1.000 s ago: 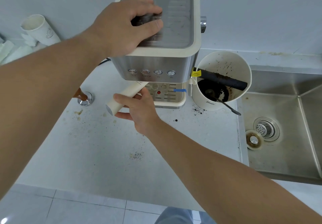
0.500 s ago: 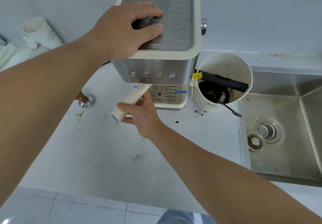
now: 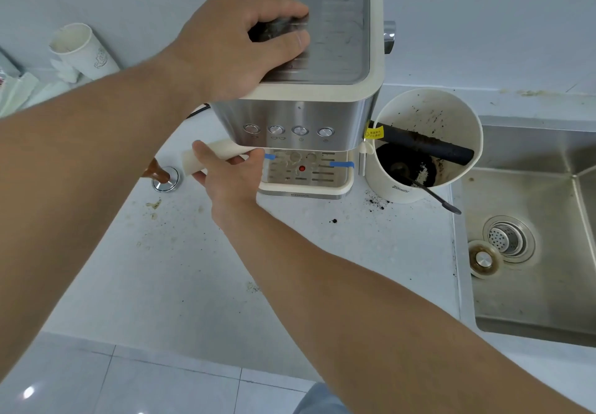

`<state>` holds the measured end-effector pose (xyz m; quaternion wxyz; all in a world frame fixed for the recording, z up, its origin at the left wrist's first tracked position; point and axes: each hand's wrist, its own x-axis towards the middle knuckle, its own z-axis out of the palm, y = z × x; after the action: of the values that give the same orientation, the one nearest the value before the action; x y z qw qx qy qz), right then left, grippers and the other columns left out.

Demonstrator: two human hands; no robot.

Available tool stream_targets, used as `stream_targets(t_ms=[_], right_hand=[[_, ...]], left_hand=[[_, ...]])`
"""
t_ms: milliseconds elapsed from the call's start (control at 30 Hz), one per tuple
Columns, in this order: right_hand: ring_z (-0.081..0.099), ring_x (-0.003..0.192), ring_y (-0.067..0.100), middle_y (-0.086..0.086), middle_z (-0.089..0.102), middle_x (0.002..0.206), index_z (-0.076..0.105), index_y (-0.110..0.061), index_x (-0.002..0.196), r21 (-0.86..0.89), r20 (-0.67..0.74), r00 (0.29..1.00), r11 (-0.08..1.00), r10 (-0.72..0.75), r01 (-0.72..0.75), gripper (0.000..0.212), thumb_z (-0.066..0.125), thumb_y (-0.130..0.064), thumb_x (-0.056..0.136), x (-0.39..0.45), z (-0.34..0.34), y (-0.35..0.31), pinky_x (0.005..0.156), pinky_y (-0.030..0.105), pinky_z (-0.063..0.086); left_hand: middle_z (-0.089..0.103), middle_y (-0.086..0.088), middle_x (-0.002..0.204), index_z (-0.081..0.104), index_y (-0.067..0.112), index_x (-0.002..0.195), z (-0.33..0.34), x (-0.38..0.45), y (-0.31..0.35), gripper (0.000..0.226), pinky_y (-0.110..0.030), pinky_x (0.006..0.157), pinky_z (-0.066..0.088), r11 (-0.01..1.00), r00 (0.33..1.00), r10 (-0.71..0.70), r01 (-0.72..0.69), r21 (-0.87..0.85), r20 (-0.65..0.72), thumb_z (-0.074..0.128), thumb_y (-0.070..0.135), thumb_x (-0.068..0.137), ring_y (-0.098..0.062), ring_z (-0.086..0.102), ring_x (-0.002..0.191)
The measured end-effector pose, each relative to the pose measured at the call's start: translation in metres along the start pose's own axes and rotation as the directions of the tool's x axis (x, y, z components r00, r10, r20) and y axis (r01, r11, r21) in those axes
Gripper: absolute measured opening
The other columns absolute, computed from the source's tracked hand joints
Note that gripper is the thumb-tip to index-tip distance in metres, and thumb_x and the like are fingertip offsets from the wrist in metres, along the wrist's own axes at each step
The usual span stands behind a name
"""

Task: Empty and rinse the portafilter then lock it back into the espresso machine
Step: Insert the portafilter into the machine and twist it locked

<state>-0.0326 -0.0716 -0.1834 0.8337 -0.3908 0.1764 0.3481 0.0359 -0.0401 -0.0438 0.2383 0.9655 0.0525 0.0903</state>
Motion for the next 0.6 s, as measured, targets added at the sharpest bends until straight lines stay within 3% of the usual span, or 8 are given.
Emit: stream_targets(t_ms=[200, 300, 467, 600], right_hand=[[0.066, 0.073, 0.005, 0.003, 0.067, 0.103, 0.048, -0.031, 0.095, -0.003, -0.027, 0.999, 0.999, -0.037, 0.037, 0.050, 0.082, 0.001, 0.078, 0.0046, -0.0027, 0.0040, 0.072, 0.035, 0.063], [0.064, 0.075, 0.011, 0.006, 0.066, 0.103, 0.048, -0.028, 0.096, -0.030, -0.040, 0.998, 0.999, -0.045, 0.043, 0.049, 0.082, 0.002, 0.077, 0.0060, -0.0063, 0.0032, 0.077, 0.041, 0.063], [0.066, 0.083, 0.012, 0.013, 0.066, 0.118, 0.047, -0.020, 0.107, -0.012, 0.005, 1.000, 1.000, -0.013, 0.013, 0.051, 0.082, 0.003, 0.078, 0.0010, -0.0041, -0.0003, 0.070, 0.034, 0.064], [0.067, 0.074, 0.006, 0.009, 0.064, 0.109, 0.046, -0.020, 0.105, 0.001, 0.054, 0.999, 1.000, 0.004, -0.004, 0.049, 0.081, 0.003, 0.079, -0.0030, -0.0083, -0.0014, 0.065, 0.032, 0.064]], left_hand=[[0.044, 0.014, 0.149, 0.055, 0.037, 0.133, 0.0008, 0.0001, -0.0004, 0.045, -0.008, 0.103, 0.017, 1.000, 1.000, 0.001, -0.001, 0.003, -0.005, 0.051, 0.050, 0.091, 0.000, 0.037, 0.134], [0.044, 0.013, 0.148, 0.055, 0.037, 0.133, 0.0006, 0.0002, -0.0009, 0.044, -0.003, 0.101, 0.016, 1.000, 1.000, 0.001, -0.001, 0.000, -0.007, 0.051, 0.050, 0.091, 0.001, 0.037, 0.133], [0.045, 0.011, 0.148, 0.055, 0.036, 0.134, 0.0013, -0.0003, 0.0000, 0.044, -0.015, 0.109, 0.020, 1.000, 1.000, 0.005, -0.005, -0.002, -0.011, 0.052, 0.049, 0.091, -0.002, 0.038, 0.135], [0.045, 0.012, 0.148, 0.055, 0.036, 0.134, 0.0009, -0.0001, 0.0003, 0.044, -0.011, 0.106, 0.019, 1.000, 1.000, 0.006, -0.006, -0.002, -0.017, 0.052, 0.049, 0.092, 0.000, 0.037, 0.134]])
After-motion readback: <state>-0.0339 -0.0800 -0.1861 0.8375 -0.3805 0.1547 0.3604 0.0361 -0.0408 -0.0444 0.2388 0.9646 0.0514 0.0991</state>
